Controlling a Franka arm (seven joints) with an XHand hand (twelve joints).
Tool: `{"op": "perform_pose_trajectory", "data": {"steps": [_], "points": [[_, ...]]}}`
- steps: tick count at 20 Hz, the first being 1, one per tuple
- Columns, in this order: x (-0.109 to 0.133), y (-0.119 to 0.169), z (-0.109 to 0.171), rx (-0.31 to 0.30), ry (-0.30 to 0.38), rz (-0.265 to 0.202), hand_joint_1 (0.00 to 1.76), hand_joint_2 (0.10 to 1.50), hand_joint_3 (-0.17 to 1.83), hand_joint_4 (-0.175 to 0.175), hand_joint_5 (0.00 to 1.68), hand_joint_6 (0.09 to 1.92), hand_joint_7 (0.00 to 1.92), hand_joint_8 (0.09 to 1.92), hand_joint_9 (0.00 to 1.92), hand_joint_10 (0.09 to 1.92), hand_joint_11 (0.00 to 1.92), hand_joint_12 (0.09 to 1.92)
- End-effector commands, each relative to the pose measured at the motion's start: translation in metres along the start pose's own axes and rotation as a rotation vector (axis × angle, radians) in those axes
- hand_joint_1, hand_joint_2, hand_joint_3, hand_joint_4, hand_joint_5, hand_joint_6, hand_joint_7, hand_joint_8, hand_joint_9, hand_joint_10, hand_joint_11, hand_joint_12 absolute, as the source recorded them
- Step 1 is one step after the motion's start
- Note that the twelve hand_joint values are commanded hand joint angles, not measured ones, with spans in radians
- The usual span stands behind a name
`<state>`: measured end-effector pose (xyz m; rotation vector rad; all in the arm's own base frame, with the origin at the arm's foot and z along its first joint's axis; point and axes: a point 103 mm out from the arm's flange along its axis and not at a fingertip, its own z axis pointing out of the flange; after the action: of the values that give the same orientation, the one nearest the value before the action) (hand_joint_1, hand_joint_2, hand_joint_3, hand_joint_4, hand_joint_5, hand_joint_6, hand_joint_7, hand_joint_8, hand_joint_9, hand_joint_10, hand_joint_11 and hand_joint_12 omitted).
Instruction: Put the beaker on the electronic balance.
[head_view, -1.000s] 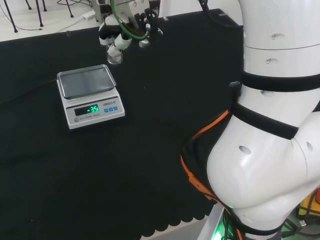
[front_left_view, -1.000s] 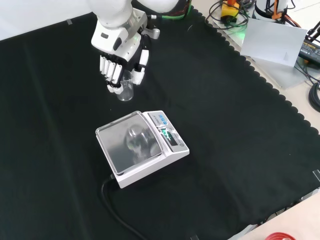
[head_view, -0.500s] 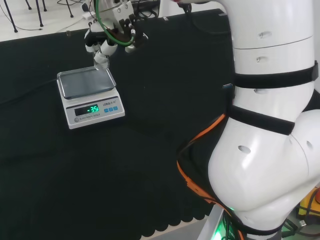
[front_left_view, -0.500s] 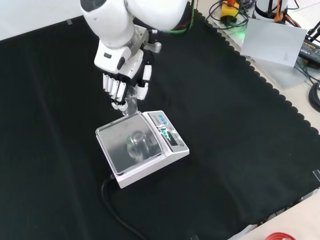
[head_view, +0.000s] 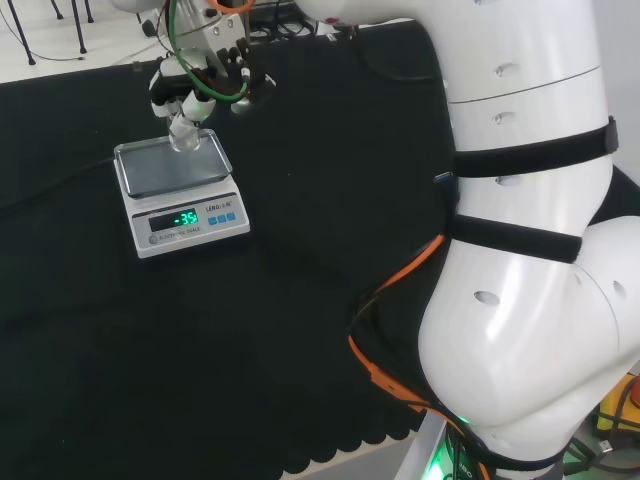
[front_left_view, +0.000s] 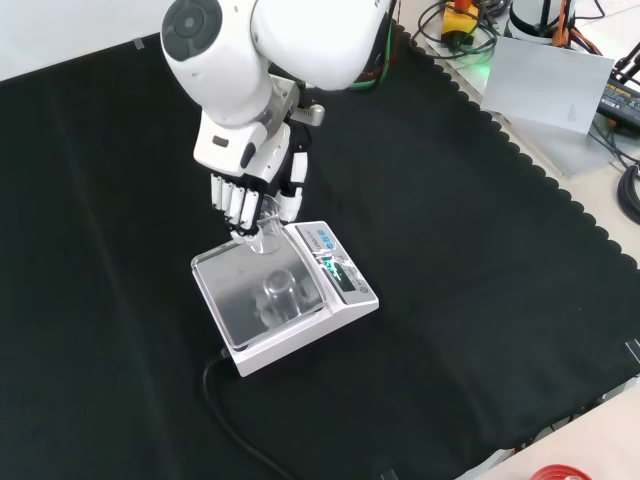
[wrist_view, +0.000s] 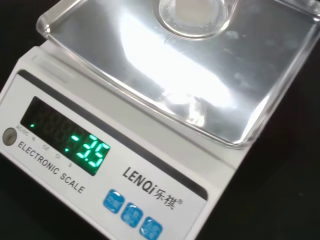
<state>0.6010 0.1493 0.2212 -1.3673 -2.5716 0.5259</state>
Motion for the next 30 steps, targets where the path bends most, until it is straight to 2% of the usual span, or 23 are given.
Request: {"op": "perform_pose_trajectory", "data": {"steps": [1, 8, 15, 30], "points": [[0.012, 0.011, 0.003, 0.016, 0.0, -0.028, 1.06, 1.26, -0.01, -0.131, 0.73, 1.39, 0.75, 0.85, 0.95, 0.81, 0.83, 1.12], [0.013, 0.021, 0.007, 0.029, 0.009, -0.033, 1.06, 1.26, -0.01, -0.132, 0.73, 1.39, 0.75, 0.85, 0.95, 0.81, 0.83, 1.11], [0.001, 0.039, 0.019, 0.04, 0.021, -0.045, 1.06, 1.26, 0.0, -0.132, 0.73, 1.39, 0.75, 0.85, 0.95, 0.81, 0.83, 1.11], [-0.012, 0.041, 0.026, 0.049, 0.034, -0.03, 1.06, 1.26, 0.0, -0.133, 0.73, 1.39, 0.75, 0.85, 0.95, 0.81, 0.83, 1.11]]}}
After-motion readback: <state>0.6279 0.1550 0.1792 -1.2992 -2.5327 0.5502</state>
